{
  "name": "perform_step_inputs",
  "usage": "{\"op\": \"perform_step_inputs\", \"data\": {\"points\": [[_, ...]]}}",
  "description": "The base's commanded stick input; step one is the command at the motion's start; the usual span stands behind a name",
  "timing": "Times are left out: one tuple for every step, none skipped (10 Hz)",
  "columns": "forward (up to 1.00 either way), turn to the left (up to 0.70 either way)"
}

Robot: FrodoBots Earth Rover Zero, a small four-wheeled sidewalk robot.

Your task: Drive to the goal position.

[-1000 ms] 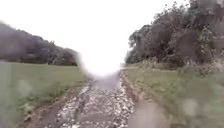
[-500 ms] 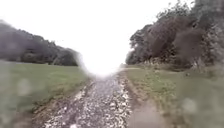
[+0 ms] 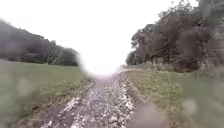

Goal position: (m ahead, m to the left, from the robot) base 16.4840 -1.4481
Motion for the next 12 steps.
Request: {"op": "perform_step_inputs", "data": {"points": [[0.85,0.0],[0.85,0.0],[0.85,0.0],[0.85,0.0],[0.85,0.0],[0.85,0.0],[0.85,0.0],[0.85,0.0],[0.85,0.0],[0.85,0.0],[0.85,0.0],[0.85,0.0]]}}
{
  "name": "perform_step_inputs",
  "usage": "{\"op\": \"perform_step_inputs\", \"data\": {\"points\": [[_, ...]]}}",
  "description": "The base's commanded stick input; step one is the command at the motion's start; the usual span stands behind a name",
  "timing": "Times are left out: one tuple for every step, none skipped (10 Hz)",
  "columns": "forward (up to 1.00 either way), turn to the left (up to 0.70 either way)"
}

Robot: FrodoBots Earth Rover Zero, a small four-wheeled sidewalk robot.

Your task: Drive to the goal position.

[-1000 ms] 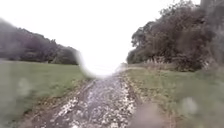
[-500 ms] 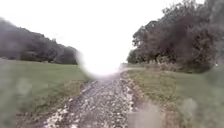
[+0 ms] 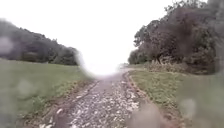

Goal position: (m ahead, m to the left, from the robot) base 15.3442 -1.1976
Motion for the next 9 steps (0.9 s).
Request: {"op": "perform_step_inputs", "data": {"points": [[0.85,0.0],[0.85,0.0],[0.85,0.0],[0.85,0.0],[0.85,0.0],[0.85,0.0],[0.85,0.0],[0.85,0.0],[0.85,0.0]]}}
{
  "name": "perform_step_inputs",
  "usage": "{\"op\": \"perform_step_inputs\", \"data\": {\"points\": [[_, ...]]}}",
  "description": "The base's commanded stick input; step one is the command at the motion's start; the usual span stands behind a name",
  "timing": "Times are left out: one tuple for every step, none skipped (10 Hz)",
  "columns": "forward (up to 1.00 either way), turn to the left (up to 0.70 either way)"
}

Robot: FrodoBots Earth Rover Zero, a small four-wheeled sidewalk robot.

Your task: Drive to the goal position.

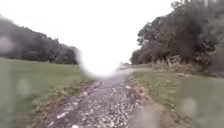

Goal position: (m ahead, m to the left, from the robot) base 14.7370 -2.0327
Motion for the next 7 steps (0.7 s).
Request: {"op": "perform_step_inputs", "data": {"points": [[0.85,0.0],[0.85,0.0],[0.85,0.0],[0.85,0.0],[0.85,0.0],[0.85,0.0],[0.85,0.0]]}}
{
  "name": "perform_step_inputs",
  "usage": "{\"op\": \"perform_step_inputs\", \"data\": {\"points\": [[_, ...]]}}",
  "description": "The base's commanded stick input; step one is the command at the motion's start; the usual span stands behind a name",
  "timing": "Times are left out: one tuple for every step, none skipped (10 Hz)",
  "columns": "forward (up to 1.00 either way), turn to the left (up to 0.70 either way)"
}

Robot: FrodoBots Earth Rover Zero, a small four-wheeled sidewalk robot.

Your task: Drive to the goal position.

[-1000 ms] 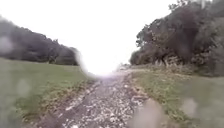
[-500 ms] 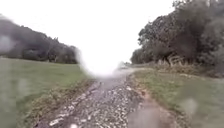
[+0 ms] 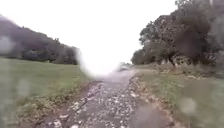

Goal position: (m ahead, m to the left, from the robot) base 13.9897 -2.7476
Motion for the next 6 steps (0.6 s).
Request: {"op": "perform_step_inputs", "data": {"points": [[0.85,0.0],[0.85,0.0],[0.85,0.0],[0.85,0.0],[0.85,0.0],[0.85,0.0]]}}
